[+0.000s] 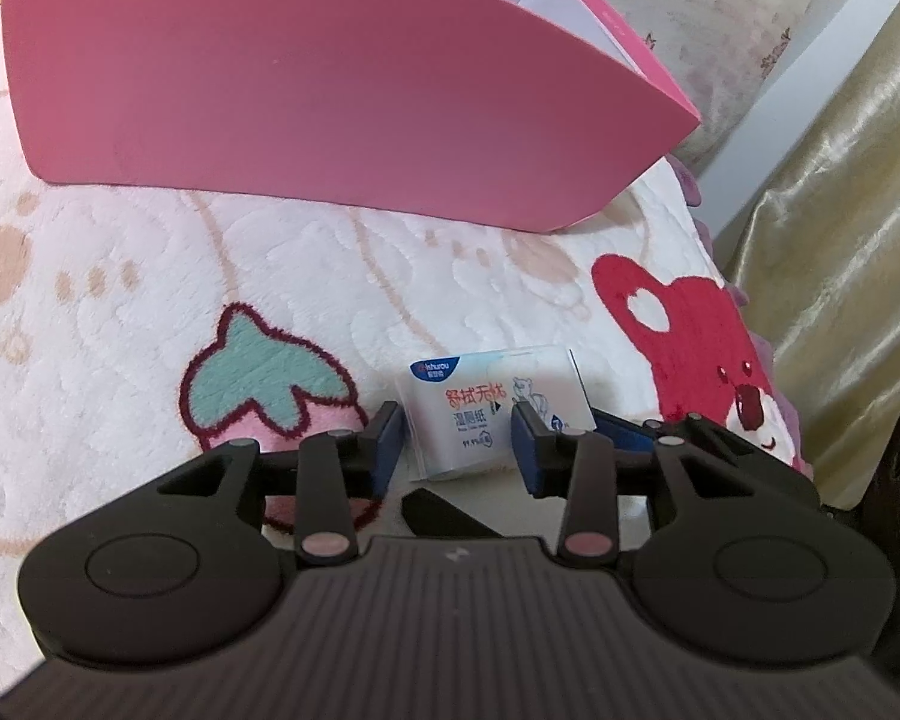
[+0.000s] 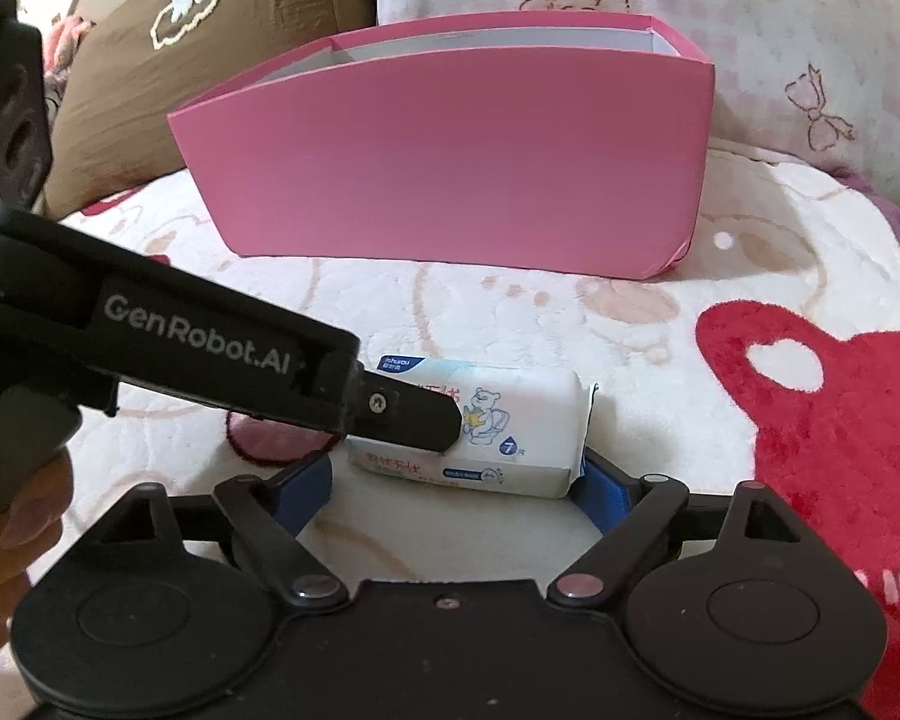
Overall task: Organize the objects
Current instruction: 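Close the right tool on the white wipes packet, then lift the white packet with the right tool and carry it over the box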
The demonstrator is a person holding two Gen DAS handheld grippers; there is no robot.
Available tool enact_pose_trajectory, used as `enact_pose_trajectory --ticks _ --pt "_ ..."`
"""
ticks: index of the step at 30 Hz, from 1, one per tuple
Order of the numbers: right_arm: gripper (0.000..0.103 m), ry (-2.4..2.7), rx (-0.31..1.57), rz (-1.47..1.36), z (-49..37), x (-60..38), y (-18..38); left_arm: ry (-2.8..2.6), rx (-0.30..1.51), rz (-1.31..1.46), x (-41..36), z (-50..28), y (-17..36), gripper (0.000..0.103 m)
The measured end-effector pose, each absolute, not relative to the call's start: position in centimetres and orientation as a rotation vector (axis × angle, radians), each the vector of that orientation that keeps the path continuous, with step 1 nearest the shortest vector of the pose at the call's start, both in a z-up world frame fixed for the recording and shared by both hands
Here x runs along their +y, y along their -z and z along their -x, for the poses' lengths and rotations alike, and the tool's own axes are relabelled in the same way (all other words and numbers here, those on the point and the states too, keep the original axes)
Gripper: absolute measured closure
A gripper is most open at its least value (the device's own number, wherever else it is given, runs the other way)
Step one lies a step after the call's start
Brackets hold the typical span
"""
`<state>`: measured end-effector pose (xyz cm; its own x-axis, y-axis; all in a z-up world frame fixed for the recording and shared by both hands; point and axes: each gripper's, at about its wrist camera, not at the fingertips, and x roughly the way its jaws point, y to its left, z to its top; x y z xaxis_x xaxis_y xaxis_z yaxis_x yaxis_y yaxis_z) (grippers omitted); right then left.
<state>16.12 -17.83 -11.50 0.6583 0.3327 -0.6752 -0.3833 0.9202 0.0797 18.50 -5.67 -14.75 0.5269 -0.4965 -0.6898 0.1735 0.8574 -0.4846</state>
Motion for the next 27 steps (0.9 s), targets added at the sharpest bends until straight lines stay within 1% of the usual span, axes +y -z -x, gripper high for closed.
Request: enact_pose_trajectory --ticks 7,9,11,17,27 --pt "0.014 -0.383 0.733 0.096 -15.9 -17.6 11.6 0.411 0.923 0.367 -5.8 -18.3 14.7 0.064" --pt "0.02 -0.362 0.737 0.102 -15.9 -17.5 11.4 0.416 0.918 0.354 -5.9 -18.2 14.5 0.064" --pt "0.022 -0.358 0.741 0.103 -15.8 -17.5 10.8 0.427 0.912 0.348 -5.9 -18.1 14.2 0.063" --pt "0.022 -0.334 0.742 0.155 -14.8 -17.2 10.0 0.456 0.939 0.354 -6.0 -17.5 13.6 0.063" --pt "0.021 -0.336 0.778 0.104 -12.5 -17.9 7.5 0.48 0.957 0.307 -6.3 -14.7 10.9 0.063"
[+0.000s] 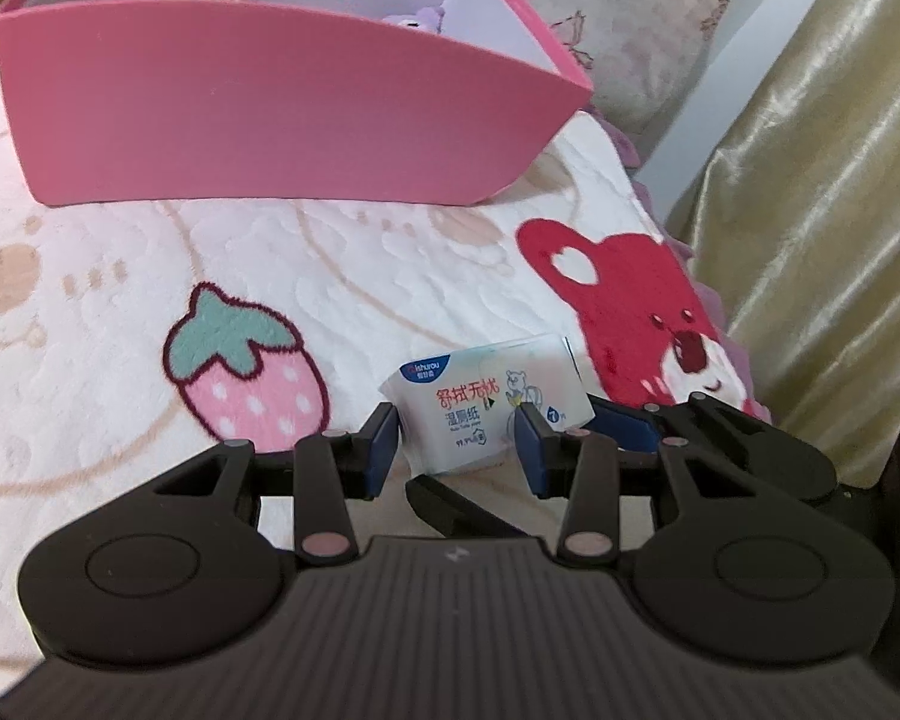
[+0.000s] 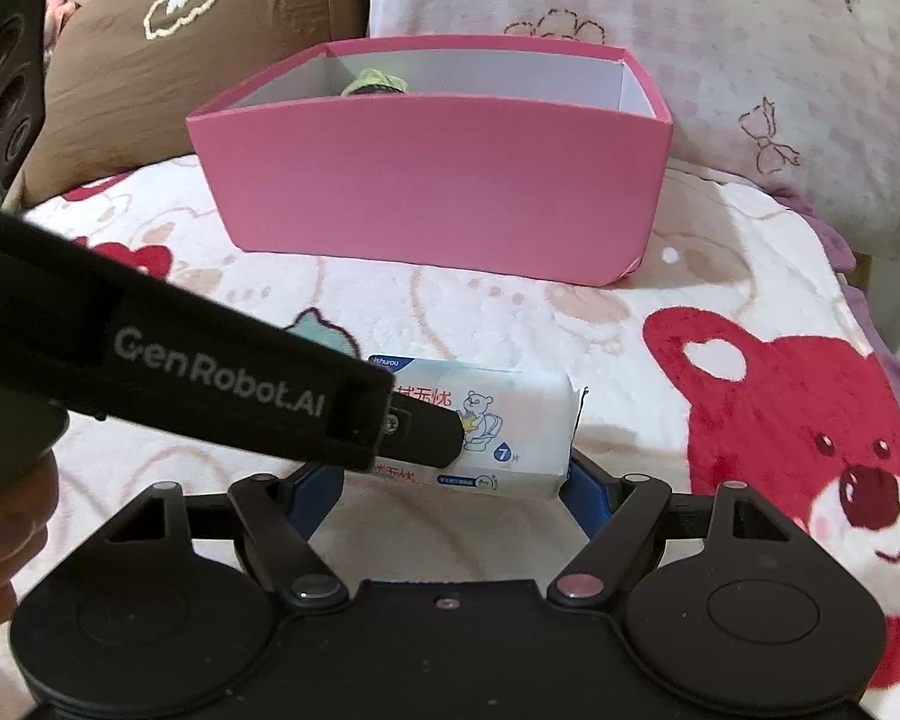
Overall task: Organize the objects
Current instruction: 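Lift the white packet with the right tool and carry it over the box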
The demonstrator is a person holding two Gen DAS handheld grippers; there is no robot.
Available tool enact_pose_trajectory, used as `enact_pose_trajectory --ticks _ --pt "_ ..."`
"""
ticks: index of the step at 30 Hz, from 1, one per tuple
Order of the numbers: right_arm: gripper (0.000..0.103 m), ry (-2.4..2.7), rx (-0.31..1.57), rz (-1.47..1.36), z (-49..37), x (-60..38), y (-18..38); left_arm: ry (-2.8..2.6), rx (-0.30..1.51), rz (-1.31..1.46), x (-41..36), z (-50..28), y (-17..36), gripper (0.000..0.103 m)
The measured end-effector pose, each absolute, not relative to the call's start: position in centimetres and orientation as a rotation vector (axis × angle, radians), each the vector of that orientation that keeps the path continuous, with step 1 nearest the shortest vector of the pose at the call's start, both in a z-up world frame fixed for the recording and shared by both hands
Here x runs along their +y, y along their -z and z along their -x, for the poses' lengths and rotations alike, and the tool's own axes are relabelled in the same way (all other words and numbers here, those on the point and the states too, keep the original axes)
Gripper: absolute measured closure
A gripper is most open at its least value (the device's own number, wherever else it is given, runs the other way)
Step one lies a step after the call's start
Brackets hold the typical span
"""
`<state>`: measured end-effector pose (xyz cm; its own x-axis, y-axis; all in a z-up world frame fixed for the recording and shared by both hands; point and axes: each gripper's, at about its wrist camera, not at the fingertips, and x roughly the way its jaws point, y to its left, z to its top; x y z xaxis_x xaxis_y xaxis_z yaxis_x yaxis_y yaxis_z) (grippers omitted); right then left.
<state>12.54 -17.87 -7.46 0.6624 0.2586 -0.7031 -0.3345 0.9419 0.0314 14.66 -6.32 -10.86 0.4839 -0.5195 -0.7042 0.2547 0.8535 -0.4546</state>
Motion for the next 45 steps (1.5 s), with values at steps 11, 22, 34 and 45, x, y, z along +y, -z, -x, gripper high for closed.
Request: enact_pose_trajectory --ticks 11,22,34,45 --pt "0.019 -0.321 0.754 0.083 -9.9 -17.9 3.6 0.501 0.954 0.247 -6.9 -12.3 6.6 0.063" --pt "0.018 -0.336 0.683 0.149 -7.6 -16.8 -0.7 0.526 0.886 0.264 -5.6 -10.0 2.1 0.063" --pt "0.018 -0.349 0.609 0.222 -6.1 -15.3 -4.4 0.536 0.873 0.222 -4.8 -9.2 -1.1 0.063" --pt "0.018 -0.36 0.571 0.3 -5.8 -13.6 -5.9 0.518 0.839 0.249 -3.1 -8.6 -3.1 0.063"
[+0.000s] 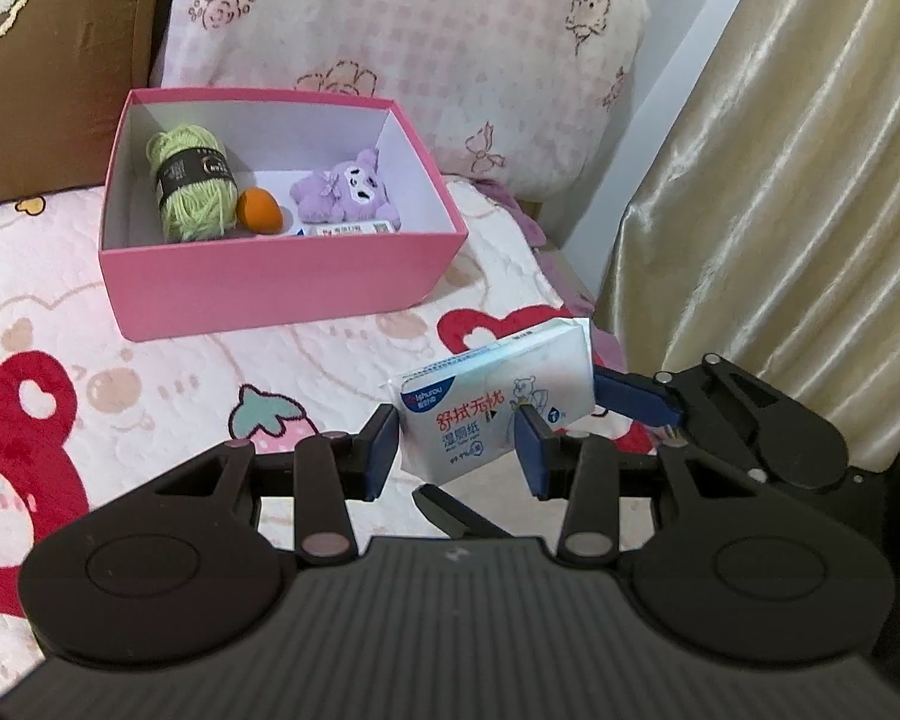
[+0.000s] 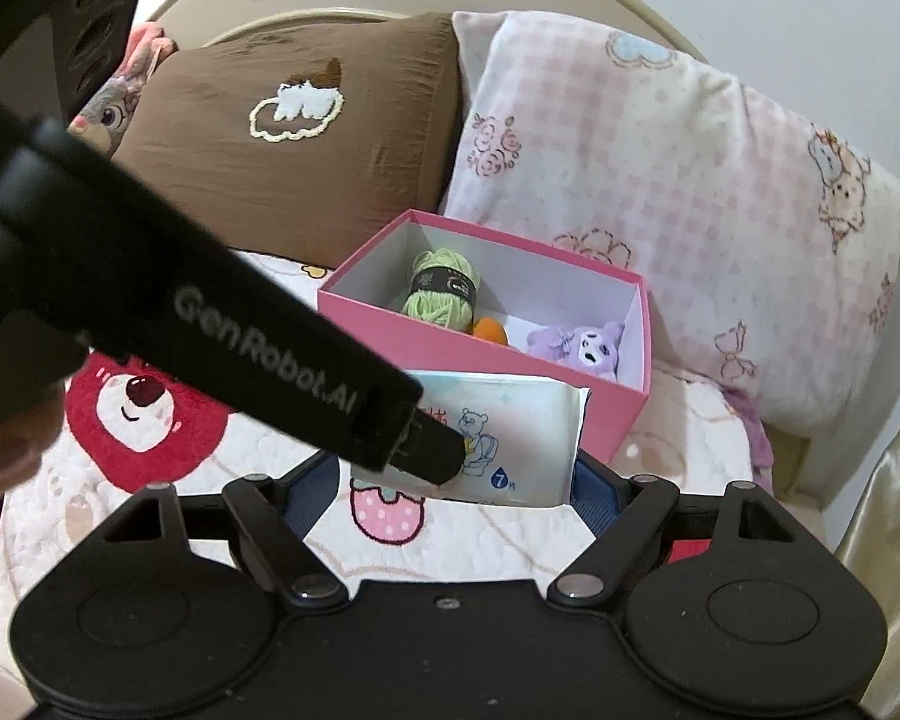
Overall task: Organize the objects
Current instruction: 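Lift the white packet with the right tool and carry it over the box, then lower the white packet into the box and open the right tool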
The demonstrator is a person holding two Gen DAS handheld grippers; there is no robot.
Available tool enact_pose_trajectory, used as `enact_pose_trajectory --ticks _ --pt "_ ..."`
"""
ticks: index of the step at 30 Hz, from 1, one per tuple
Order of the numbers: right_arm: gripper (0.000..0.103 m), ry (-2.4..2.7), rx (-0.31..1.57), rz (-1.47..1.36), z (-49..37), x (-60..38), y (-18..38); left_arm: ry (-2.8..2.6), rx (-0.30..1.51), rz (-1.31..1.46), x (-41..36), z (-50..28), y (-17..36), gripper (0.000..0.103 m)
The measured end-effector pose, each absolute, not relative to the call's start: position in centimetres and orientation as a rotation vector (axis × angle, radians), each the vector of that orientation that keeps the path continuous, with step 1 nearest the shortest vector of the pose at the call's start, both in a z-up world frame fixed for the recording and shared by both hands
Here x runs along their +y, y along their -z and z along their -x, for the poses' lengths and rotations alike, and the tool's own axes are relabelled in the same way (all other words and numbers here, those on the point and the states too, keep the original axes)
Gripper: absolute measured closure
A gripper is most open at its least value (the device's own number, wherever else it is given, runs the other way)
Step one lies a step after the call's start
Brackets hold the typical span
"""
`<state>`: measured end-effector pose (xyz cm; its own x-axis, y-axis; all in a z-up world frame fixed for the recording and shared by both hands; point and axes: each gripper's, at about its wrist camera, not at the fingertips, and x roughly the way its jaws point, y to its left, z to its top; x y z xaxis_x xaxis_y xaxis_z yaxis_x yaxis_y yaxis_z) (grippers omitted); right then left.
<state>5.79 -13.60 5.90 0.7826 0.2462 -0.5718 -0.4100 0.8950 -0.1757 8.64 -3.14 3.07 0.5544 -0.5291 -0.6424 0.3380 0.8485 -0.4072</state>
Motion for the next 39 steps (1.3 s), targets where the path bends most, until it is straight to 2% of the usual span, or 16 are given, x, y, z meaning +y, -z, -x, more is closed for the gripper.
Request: enact_pose_trajectory --ticks 13,25,35,38,39 --pt "0.022 -0.401 0.518 0.33 -8.2 -12.3 -7.2 0.472 0.797 0.246 -1.4 -10.2 -5.7 0.063" --pt "0.022 -0.487 0.504 0.338 -16.6 -12.4 -12.1 0.448 0.753 0.23 -0.4 -17.2 -10.5 0.063" --pt "0.023 -0.504 0.589 0.305 -24.8 -12.6 -11.4 0.433 0.821 0.276 -0.3 -26.4 -7.8 0.063" --pt "0.029 -0.496 0.613 0.317 -27.1 -12.6 -10.2 0.412 0.848 0.27 -0.6 -29.3 -6.5 0.063" --pt "0.035 -0.488 0.625 0.313 -28.1 -12.8 -9.8 0.408 0.858 0.279 -0.7 -30.1 -6.0 0.063"
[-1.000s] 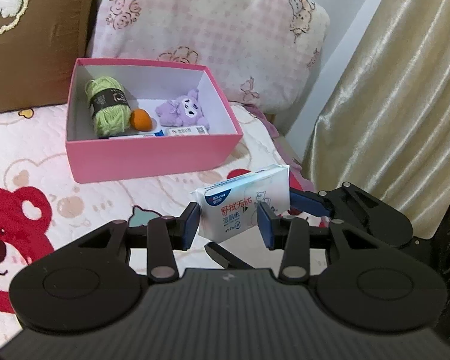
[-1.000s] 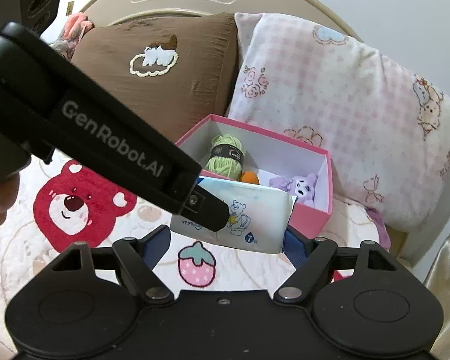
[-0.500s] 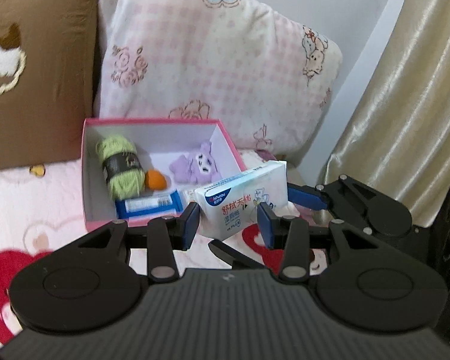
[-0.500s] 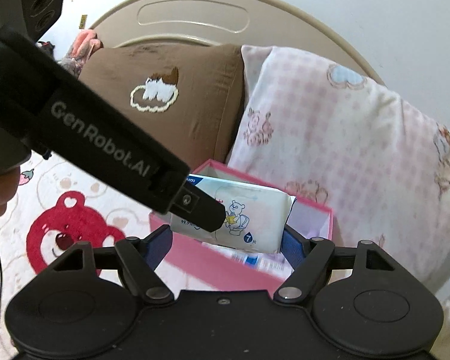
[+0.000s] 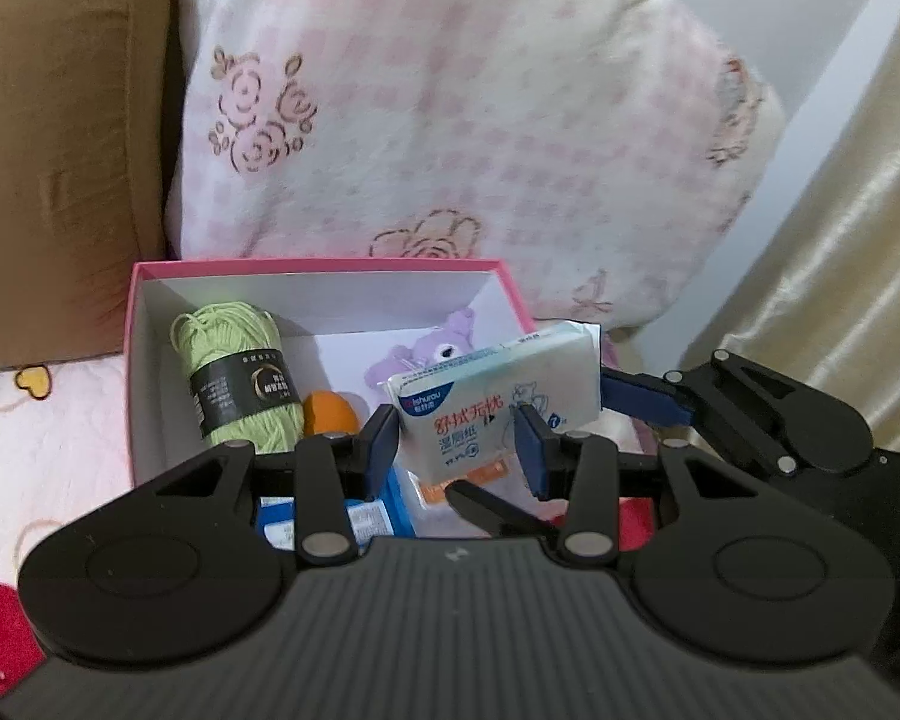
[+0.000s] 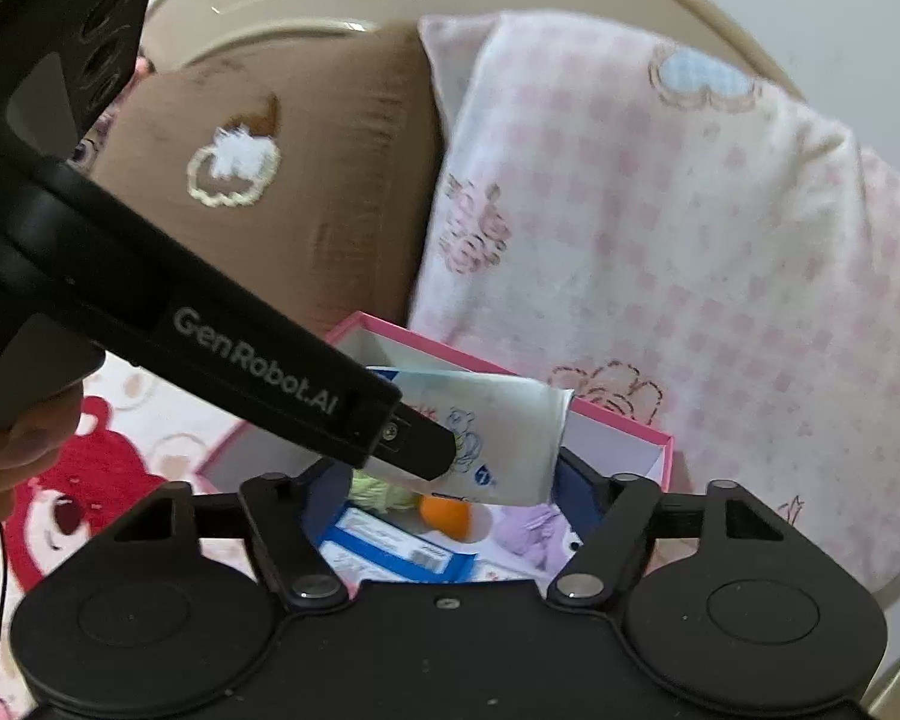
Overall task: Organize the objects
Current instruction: 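Lower the white packet into the box and open the right tool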
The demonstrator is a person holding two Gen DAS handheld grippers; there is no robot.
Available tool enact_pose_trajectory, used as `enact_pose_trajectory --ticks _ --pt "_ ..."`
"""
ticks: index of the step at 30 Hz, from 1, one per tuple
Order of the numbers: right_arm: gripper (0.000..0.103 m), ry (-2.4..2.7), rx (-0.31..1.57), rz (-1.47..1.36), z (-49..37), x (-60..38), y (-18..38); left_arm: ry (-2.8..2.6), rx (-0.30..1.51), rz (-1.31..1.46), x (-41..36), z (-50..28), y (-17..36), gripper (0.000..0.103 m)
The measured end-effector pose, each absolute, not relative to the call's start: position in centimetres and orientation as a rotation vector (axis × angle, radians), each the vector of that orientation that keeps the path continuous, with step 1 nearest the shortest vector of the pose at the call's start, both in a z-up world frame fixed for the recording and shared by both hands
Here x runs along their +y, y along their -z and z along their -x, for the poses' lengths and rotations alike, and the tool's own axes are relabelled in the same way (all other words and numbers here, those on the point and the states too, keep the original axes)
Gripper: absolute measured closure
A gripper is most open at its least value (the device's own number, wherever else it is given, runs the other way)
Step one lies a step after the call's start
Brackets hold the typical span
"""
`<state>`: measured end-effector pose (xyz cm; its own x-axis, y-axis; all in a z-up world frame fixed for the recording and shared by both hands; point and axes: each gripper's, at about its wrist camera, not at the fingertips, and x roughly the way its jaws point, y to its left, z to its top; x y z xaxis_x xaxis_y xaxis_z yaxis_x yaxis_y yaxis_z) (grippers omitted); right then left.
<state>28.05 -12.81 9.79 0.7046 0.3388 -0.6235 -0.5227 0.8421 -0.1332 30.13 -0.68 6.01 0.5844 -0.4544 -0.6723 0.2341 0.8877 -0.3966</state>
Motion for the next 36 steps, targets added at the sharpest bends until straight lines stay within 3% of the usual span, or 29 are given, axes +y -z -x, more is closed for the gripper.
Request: enact_pose_trajectory --ticks 3,5,16,24,26,31,36 --pt "0.055 -0.47 0.683 0.269 -31.2 -14.0 -8.2 0.378 0.86 0.28 -1.0 -32.6 -4.4 0.063" --pt "0.058 -0.458 0.702 0.237 -32.9 -14.7 -7.3 0.382 0.861 0.324 -0.9 -34.1 -3.2 0.063" --pt "0.058 -0.399 0.876 0.208 -37.6 -15.1 -1.3 0.356 1.001 0.455 -1.5 -39.1 4.4 0.062" --pt "0.061 -0.349 0.952 0.263 -38.7 -14.5 1.0 0.34 1.056 0.505 -2.3 -40.0 6.9 0.063" --pt "0.064 -0.332 0.948 0.275 -38.6 -14.4 1.1 0.309 1.04 0.512 -2.5 -39.8 7.1 0.063" --pt "0.06 -0.255 0.865 0.337 -37.1 -14.6 0.6 0.271 1.011 0.417 -2.6 -38.8 5.9 0.061" --pt "0.06 -0.267 0.809 0.189 -34.8 -17.2 -1.0 0.278 0.962 0.342 -2.2 -36.6 3.2 0.06"
